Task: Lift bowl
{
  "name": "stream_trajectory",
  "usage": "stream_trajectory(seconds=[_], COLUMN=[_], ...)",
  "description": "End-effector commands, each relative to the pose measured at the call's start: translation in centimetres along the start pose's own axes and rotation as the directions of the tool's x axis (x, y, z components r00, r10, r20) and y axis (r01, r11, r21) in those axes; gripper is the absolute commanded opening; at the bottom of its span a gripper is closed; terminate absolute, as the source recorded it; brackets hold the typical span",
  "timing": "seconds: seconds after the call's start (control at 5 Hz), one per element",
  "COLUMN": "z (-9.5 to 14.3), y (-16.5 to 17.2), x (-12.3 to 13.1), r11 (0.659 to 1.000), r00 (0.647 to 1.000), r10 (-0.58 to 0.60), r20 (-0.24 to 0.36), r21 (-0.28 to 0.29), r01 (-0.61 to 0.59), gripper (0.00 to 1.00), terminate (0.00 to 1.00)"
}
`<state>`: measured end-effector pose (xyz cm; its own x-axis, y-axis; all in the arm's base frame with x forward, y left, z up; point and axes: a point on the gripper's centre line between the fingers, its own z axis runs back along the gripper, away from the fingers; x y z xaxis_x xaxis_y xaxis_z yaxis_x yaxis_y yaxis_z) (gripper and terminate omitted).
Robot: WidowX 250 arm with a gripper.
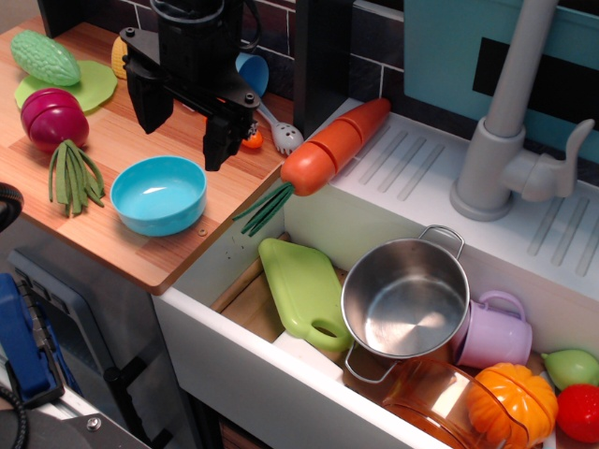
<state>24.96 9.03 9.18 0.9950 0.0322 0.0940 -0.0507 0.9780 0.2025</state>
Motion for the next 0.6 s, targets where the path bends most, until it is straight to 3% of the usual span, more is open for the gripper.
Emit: stream_trajectory(seconds=[0.0,0.4], z=[0.0,-3.8], y=[0.0,1.0], x=[0.0,-0.1], r11=[1.0,0.998], r00=[1.0,0.999], r10=[0.0,-0.046], r20=[0.0,-0.011], r21=[0.0,-0.047], r01=[0.0,0.045], gripper=[1.0,1.0], terminate=[0.0,0.0])
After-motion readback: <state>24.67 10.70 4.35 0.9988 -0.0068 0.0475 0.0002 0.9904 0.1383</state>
